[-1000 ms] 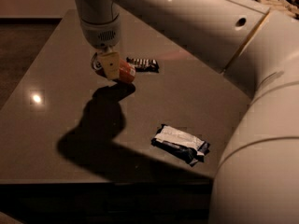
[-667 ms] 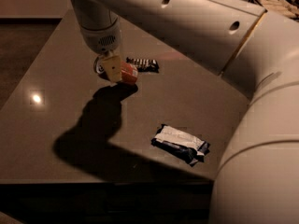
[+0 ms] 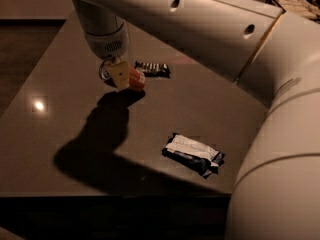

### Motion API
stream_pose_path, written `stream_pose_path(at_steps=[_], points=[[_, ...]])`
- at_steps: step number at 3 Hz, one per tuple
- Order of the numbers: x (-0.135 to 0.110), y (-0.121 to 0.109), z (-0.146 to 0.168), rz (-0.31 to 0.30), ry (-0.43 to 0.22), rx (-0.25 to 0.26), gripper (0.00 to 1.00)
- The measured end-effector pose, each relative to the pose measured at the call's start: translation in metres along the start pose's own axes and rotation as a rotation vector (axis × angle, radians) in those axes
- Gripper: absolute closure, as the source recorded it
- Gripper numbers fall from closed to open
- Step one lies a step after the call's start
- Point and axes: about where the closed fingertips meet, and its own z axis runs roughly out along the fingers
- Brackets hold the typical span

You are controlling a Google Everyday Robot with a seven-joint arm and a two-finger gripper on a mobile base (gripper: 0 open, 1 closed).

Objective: Knock coke can over

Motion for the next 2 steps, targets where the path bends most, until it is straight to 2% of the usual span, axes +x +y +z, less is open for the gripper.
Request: stream_pose_path(at_steps=[1, 2], points=[[-0.0011, -0.0021, 0.0007, -0.001, -0.004, 0.008, 0.0], [-0.0011, -0.0022, 0.0007, -0.001, -0.004, 0.009, 0.0]])
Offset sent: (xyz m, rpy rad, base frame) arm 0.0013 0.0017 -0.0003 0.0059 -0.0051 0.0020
